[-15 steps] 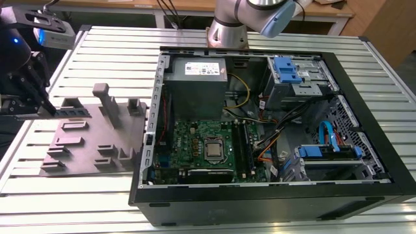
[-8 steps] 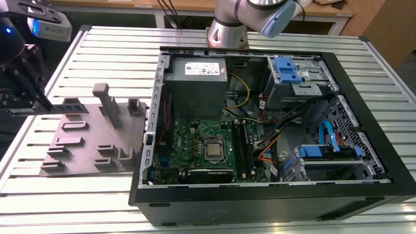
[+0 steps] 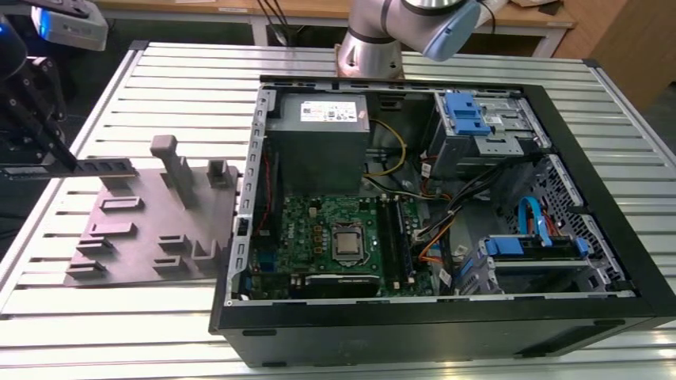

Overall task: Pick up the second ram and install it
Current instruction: 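Pick up the second ram and move it above second insertion slot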

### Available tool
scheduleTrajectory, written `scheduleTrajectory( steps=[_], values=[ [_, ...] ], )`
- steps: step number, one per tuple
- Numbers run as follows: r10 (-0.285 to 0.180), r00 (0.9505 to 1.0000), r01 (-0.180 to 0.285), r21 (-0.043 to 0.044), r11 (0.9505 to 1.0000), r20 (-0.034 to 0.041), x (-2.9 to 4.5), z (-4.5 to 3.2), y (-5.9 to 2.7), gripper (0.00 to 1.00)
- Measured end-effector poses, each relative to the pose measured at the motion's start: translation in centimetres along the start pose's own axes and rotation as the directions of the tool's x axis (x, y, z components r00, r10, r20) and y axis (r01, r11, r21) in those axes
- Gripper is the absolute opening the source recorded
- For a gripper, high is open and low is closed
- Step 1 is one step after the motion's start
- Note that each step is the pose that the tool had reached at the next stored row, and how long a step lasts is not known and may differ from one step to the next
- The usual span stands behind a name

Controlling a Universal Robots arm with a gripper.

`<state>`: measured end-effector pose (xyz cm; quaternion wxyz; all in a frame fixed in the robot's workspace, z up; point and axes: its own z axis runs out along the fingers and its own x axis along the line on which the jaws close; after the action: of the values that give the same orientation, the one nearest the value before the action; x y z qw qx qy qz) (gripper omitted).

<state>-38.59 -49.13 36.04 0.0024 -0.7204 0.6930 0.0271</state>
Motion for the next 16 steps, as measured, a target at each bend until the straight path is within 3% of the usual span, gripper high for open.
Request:
scheduleTrajectory(
  steps=[16],
  values=[
    [0.000,1.0000,0.000,0.0001,1.0000,0.0001,-0.13,-3.04,0.11,0.14]
  ],
)
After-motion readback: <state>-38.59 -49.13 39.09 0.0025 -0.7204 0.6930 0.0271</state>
